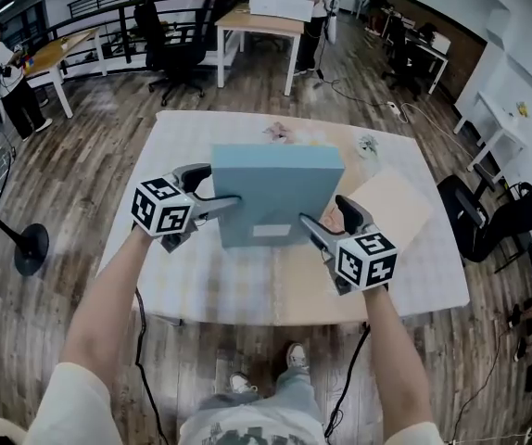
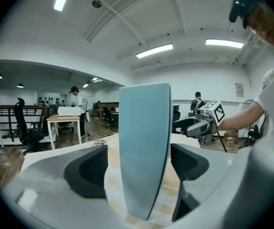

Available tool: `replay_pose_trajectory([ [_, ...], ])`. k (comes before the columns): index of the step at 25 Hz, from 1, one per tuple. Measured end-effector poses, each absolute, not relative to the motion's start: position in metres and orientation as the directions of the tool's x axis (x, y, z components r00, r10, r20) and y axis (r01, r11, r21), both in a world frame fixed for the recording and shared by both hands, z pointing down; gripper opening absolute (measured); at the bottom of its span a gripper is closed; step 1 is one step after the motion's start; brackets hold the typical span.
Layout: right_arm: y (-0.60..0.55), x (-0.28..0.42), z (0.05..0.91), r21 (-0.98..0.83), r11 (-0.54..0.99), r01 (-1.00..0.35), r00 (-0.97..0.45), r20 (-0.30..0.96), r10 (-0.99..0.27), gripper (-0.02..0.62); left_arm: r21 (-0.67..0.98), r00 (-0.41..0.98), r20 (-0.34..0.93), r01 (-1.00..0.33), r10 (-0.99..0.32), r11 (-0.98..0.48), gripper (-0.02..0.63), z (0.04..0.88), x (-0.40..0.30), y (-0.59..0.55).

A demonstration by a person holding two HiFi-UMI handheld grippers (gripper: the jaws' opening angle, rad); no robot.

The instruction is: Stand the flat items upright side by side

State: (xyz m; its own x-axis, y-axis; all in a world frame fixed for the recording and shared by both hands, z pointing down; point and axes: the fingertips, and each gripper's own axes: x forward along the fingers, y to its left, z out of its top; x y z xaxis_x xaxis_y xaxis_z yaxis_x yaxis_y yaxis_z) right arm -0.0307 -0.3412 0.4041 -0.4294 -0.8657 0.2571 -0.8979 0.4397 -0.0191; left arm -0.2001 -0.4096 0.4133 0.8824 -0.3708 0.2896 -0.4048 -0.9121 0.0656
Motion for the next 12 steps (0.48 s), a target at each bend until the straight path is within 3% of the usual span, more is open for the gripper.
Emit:
replay_pose_trajectory([
  [4, -0.336, -0.033, 0.4, -0.021, 0.463, -0.886, -0.451, 0.268, -0.851, 0.396, 0.088, 0.92, 0.278, -0.311, -0.276, -0.946, 0.416, 0.41, -0.191, -0.408],
  [7, -0.332, -0.037, 0.401, -0.013, 0.478, -0.878, -0.462, 0.278, -0.842, 0.396, 0.068, 0.934, 0.281, -0.25, -0.221, -0.966, 0.359, 0.409, -0.187, -0.403],
  [12, -0.325, -0.034, 0.405, -0.009, 0.481, -0.877, -0.462, 0.295, -0.836, 0.396, 0.022, 0.922, 0.314, -0.245, -0.226, -0.969, 0.327, 0.409, -0.188, -0.392],
])
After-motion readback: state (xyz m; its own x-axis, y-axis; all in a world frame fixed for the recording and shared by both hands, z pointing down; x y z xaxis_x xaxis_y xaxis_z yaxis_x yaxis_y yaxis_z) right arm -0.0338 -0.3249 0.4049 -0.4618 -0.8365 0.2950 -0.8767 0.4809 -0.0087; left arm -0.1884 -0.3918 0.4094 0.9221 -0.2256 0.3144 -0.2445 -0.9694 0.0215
